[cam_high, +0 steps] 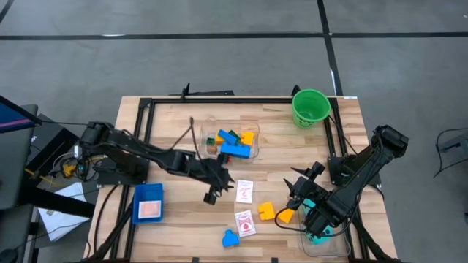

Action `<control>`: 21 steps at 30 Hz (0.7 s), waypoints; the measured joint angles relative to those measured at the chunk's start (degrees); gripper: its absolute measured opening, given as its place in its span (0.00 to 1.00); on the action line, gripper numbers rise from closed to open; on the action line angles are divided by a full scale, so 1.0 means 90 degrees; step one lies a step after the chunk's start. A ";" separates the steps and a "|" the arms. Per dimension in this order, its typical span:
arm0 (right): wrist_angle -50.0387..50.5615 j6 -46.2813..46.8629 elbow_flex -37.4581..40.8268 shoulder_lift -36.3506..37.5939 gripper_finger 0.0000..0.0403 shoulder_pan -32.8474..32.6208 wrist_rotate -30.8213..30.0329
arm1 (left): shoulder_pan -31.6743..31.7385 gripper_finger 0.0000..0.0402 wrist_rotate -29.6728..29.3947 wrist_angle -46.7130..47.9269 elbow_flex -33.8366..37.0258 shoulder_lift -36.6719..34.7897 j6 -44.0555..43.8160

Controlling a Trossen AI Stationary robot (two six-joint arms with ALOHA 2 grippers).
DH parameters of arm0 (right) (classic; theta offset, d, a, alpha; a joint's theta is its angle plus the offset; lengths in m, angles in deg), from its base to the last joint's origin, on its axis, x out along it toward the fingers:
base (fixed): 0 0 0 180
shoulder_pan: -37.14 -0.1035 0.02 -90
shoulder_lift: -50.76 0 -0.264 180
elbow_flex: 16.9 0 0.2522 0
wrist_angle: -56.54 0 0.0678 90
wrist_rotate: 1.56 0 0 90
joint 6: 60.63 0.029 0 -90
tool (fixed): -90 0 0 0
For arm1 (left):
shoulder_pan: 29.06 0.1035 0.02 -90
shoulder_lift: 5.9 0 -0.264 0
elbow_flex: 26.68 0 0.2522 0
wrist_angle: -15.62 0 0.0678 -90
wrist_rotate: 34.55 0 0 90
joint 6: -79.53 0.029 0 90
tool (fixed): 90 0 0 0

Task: Pick & Place Toys
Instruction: Put the pink playing card box into the blue bin

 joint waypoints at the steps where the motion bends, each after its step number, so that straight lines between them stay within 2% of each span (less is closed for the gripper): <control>1: -0.0002 0.0000 0.0000 0.0000 0.54 0.0000 0.0000 | -0.0031 0.10 0.0000 -0.0019 0.0002 0.0141 -0.0004; 3: 0.0000 0.0000 0.0000 0.0000 0.54 0.0000 0.0000 | -0.0054 0.03 0.0001 -0.0145 0.0002 0.0402 -0.0186; 8: -0.0002 0.0046 0.0000 0.0000 0.54 0.0000 0.0000 | -0.0034 0.01 -0.0002 -0.0504 0.0003 0.0833 -0.1331; 11: -0.0001 0.0044 0.0000 0.0000 0.54 0.0000 0.0000 | -0.0115 0.00 -0.0031 -0.0957 0.0005 0.1119 -0.1361; 15: -0.0002 0.0046 0.0000 0.0000 0.54 0.0000 -0.0002 | -0.0198 0.00 0.0253 -0.1635 -0.0022 0.1598 -0.1180; 19: -0.0029 0.0046 0.0000 0.0000 0.54 0.0000 -0.0002 | -0.0179 0.00 0.0163 -0.1488 -0.0232 0.2008 -0.1173; 21: -0.0051 0.0044 0.0000 0.0000 0.54 0.0000 -0.0002 | -0.0217 0.00 -0.0090 -0.1525 -0.0320 0.2125 -0.1167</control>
